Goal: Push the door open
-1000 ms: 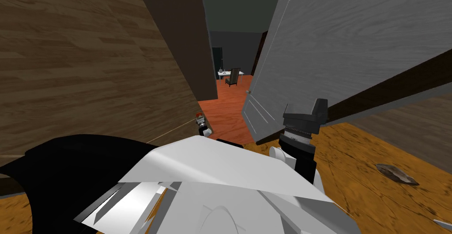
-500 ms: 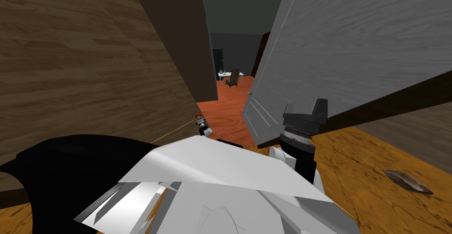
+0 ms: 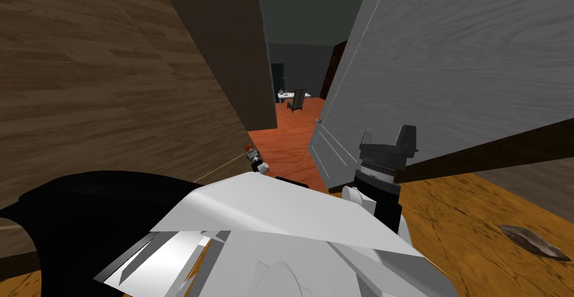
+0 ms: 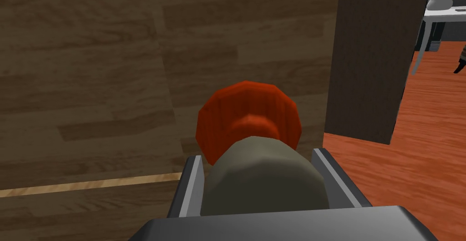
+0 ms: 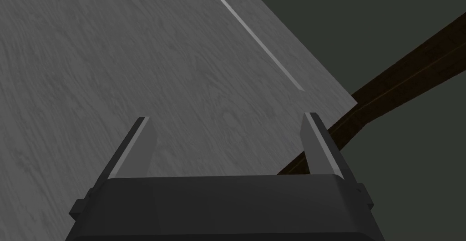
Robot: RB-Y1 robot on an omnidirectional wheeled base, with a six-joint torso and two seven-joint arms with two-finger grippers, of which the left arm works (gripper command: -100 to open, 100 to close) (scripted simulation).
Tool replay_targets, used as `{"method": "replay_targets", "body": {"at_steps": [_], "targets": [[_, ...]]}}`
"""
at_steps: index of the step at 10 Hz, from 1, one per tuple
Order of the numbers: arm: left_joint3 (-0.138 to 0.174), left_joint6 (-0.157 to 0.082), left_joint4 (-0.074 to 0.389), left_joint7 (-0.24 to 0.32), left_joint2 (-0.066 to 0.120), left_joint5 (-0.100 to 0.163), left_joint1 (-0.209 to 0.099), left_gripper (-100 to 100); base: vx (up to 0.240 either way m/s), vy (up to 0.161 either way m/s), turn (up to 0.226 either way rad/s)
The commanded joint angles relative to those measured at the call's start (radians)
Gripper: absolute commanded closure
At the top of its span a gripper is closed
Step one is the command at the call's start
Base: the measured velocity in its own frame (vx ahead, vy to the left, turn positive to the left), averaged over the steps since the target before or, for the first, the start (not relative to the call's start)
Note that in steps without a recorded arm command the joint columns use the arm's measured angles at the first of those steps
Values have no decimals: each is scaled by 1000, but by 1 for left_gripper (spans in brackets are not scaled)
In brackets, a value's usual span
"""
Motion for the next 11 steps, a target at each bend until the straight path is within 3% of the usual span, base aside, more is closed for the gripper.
{"method": "replay_targets", "body": {"at_steps": [1, 4, 6, 11], "targets": [[17, -8, -8, -1, 31, 10, -1, 100, 145, 44, 38], [33, -11, -8, -5, 44, 21, 0, 100, 122, 48, 33], [61, -15, -8, -11, 51, 42, 1, 100, 178, 77, 63], [94, -20, -8, -18, 33, 66, 3, 100, 143, 59, 52]]}}
